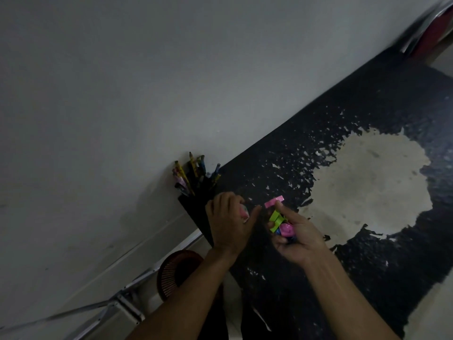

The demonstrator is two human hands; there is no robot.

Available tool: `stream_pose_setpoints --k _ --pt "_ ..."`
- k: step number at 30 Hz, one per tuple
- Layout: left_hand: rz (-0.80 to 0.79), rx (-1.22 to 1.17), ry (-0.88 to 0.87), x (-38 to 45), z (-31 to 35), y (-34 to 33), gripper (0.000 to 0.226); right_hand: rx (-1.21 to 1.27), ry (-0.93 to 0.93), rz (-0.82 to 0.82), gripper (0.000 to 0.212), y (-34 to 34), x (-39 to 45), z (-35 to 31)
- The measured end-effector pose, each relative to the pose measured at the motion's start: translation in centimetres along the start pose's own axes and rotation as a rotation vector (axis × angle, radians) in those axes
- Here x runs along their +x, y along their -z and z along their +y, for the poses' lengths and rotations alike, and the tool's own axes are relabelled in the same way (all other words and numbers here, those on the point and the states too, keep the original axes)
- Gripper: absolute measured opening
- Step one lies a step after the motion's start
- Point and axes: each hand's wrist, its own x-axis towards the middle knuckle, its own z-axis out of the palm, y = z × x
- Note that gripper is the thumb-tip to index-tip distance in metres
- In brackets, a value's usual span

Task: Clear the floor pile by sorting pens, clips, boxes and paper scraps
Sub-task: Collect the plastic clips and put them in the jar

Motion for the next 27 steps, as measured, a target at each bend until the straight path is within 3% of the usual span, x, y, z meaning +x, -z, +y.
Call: stream_pose_setpoints --k 10,12,14,19,21,24,27 --pt "-0.021 -0.208 0.03 -0.2 -0.2 1.1 0.029 -0.161 0.091 0.002 0.031 -0.7 0.4 0.2" --pt "0.011 -0.28 0.052 -0.2 -0.6 1.8 0.03 -0.312 0.169 -0.003 0.036 -1.2 0.5 0.4" --pt "0.048 -0.371 0.106 -0.3 -1.0 2.7 0.031 -0.515 0.276 0.012 0.028 -1.9 0.7 0.9" --pt "0.097 -0.445 0.165 -0.9 -2.0 4.6 0.026 -1.287 0.683 0.134 0.023 -3.1 2.7 2.1" --pt "0.108 -0.431 0.173 -1.2 -2.4 5.0 0.028 -1.536 0.736 0.189 0.03 -3.4 3.5 2.5" --pt "0.124 -0.431 0.202 -1.6 -2.5 5.6 0.032 -1.657 0.765 0.194 0.041 -3.6 4.6 2.9" --pt "0.135 -0.44 0.197 -1.9 -2.7 6.1 0.03 -1.584 0.836 0.144 0.035 -3.7 4.6 3.0"
